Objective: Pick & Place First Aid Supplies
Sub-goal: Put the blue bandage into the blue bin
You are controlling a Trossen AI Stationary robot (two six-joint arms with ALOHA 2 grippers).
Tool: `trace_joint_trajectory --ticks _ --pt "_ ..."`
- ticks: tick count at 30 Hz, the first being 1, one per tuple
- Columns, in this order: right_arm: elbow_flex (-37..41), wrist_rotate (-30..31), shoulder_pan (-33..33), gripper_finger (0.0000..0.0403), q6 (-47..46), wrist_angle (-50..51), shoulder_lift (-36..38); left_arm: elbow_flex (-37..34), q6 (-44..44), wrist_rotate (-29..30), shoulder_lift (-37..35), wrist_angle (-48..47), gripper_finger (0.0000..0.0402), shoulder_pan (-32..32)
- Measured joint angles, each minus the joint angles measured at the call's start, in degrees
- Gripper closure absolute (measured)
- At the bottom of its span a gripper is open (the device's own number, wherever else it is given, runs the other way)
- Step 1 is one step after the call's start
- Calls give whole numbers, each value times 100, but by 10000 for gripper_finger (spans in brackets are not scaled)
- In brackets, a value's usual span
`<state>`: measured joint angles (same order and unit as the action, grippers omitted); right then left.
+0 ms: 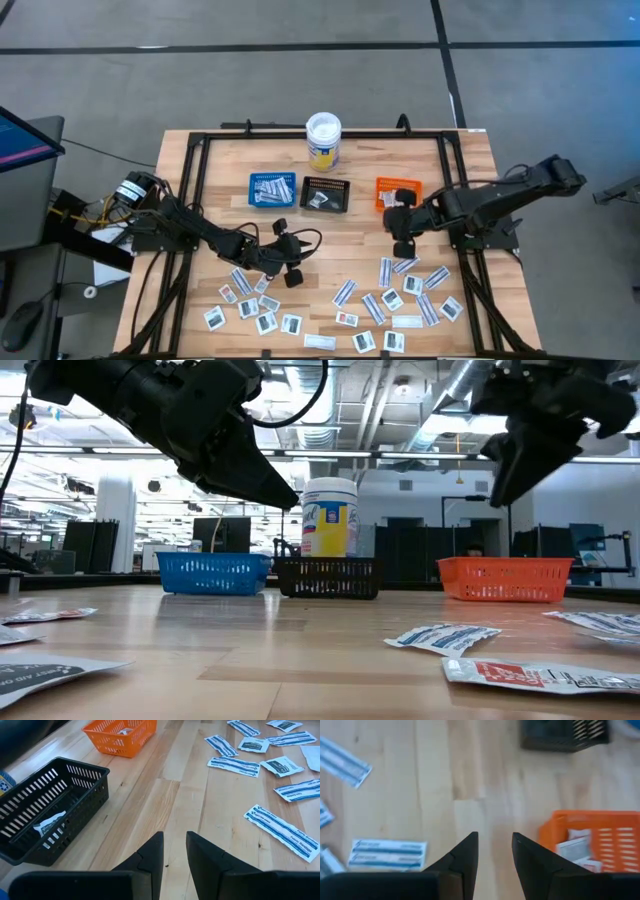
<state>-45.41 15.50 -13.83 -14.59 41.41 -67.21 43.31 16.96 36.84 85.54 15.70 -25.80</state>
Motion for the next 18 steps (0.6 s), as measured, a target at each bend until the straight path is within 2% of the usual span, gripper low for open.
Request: trace_joint_trajectory --ticks 10,18 --pt "0 -840 -52 290 11 -15 -611 0 0 -1 0 2 317 0" --pt "-2 -860 -32 290 9 -35 -680 0 -1 0 0 2 317 0"
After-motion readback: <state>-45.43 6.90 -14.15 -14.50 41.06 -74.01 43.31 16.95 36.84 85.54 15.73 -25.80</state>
